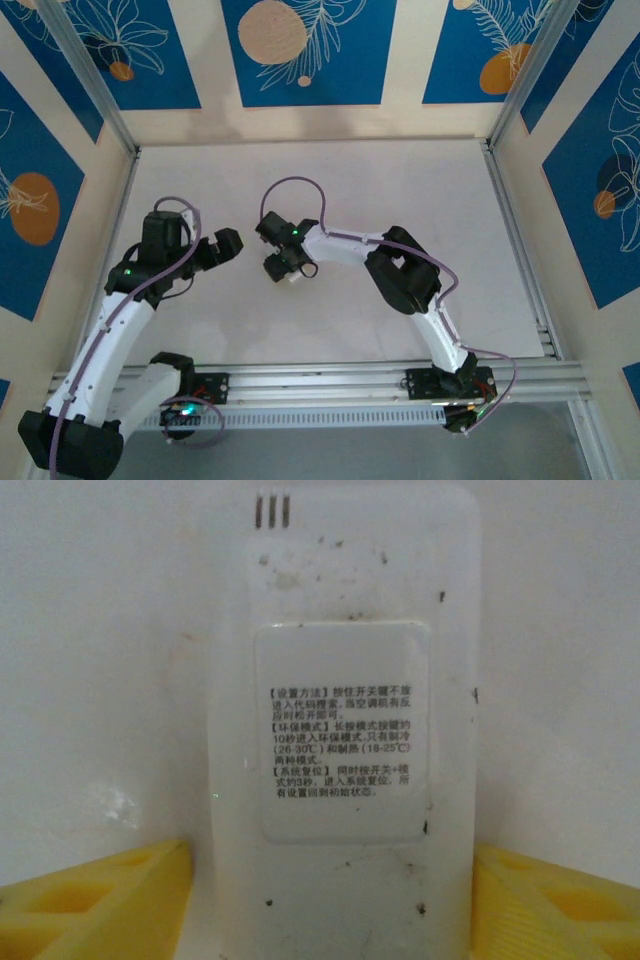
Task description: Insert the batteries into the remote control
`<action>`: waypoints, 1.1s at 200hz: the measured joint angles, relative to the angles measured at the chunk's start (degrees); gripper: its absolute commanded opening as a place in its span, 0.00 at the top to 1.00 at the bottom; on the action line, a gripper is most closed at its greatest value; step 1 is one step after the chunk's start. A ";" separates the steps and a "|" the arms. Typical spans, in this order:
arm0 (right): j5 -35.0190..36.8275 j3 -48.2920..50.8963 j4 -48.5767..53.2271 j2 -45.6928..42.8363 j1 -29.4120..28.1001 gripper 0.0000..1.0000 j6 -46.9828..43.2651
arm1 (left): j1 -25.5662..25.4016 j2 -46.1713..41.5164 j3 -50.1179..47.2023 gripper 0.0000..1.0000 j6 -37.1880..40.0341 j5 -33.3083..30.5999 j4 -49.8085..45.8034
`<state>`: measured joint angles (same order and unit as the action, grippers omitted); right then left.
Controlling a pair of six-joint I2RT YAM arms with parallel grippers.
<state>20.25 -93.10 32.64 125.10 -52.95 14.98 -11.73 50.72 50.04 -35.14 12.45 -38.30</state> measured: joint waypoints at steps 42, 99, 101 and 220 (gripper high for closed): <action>0.33 -0.13 0.31 -0.11 -0.09 0.56 -0.55 | 0.13 0.02 -0.02 0.00 -1.38 1.46 0.13; -9.46 7.39 -3.15 -10.23 1.09 0.56 3.17 | 1.16 1.14 0.37 0.01 -3.41 4.76 0.72; -10.27 7.91 -3.52 -11.19 1.25 0.56 3.45 | 1.18 1.18 0.44 0.01 -3.43 4.96 0.81; -27.36 11.41 -13.60 -23.43 -0.59 0.55 8.41 | 1.60 10.54 2.19 0.57 -12.41 12.92 7.87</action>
<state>-7.11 -81.69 19.05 101.67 -53.54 23.40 -10.13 61.25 52.23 -47.55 25.36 -30.44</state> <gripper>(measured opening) 0.490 0.492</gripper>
